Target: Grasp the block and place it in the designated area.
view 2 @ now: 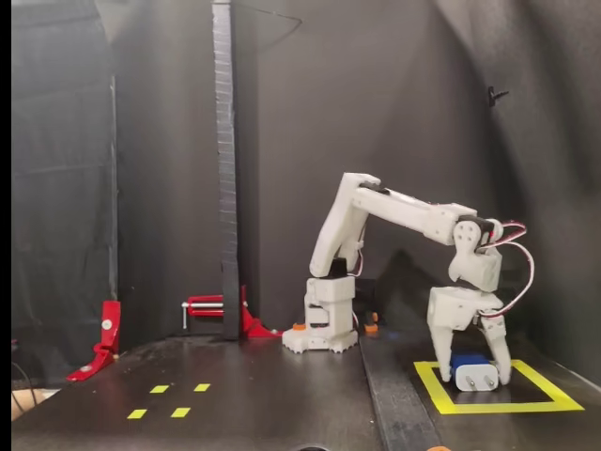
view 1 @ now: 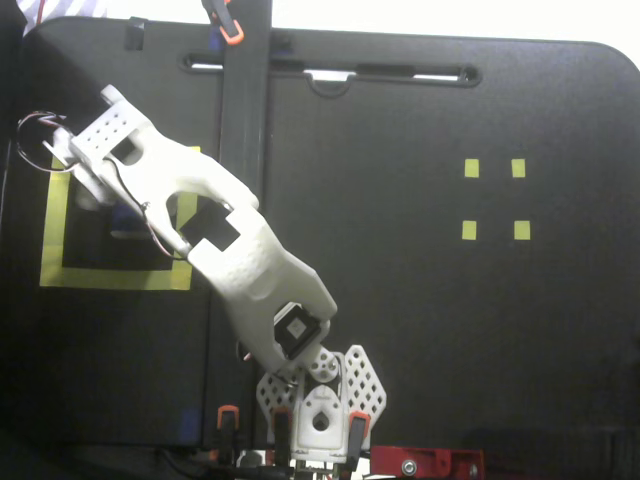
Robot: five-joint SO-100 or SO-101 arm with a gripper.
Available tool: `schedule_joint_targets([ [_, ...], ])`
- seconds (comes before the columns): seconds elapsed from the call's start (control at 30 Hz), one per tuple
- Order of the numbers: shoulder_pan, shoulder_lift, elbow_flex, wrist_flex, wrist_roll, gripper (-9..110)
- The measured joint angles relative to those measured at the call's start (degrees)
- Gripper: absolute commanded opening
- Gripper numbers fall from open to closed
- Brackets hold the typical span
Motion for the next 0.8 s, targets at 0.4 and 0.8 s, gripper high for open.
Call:
schedule_joint_targets([
  [0.4, -0.09, 0.0, 0.0, 0.53, -0.79, 47],
  [0.8, 0.97, 10.55, 0.0, 8.0, -2.11, 47],
])
